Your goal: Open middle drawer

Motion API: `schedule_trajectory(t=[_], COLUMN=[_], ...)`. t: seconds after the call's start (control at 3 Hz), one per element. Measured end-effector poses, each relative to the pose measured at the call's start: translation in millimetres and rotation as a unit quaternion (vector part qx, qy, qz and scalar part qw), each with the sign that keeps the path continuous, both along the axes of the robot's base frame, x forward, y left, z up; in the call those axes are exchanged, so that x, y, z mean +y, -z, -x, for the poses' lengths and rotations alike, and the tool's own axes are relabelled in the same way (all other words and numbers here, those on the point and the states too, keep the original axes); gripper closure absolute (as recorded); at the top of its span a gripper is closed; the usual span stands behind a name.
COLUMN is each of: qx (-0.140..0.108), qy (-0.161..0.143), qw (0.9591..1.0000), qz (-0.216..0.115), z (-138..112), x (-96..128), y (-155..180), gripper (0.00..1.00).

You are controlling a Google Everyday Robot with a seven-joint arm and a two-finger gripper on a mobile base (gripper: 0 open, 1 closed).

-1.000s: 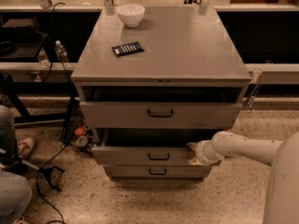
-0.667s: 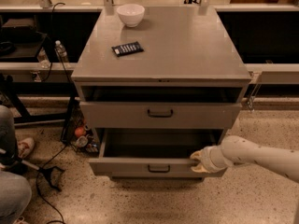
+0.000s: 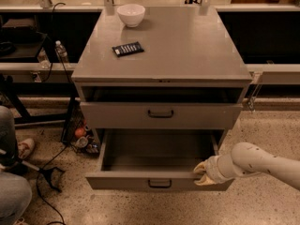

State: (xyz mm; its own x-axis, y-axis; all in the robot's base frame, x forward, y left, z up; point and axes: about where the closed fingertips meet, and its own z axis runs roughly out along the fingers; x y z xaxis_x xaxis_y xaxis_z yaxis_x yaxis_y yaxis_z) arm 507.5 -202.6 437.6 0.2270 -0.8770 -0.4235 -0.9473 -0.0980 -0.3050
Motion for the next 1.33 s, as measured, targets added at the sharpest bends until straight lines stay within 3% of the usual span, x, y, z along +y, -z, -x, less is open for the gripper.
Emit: schedule_trajectory(t=[1.0,1.33], qx=[0.011,0.049], qy=[0.031,0.063], qw=[0.9994,0.9965], qz=[-0.014,-0.026], z=[75,149], x=[-16,-25], y=[-7,4], gripper=[1.0,1.0])
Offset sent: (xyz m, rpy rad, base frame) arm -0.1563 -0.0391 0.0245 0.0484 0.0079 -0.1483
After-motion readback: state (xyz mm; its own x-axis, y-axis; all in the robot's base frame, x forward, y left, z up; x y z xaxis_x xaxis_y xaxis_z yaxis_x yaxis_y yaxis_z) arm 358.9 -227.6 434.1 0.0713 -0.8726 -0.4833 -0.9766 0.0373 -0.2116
